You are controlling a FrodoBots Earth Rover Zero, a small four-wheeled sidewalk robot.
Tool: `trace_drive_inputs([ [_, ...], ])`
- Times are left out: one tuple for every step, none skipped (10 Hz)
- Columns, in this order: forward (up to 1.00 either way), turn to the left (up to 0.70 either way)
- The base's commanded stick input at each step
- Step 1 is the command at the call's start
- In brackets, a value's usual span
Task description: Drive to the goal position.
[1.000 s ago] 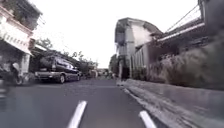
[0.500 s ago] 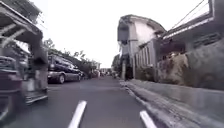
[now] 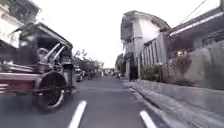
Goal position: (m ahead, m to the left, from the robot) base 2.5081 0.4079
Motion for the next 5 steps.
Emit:
trace_drive_inputs([
  [1.0,0.0],
  [1.0,0.0],
  [1.0,0.0],
  [1.0,0.0],
  [1.0,0.0],
])
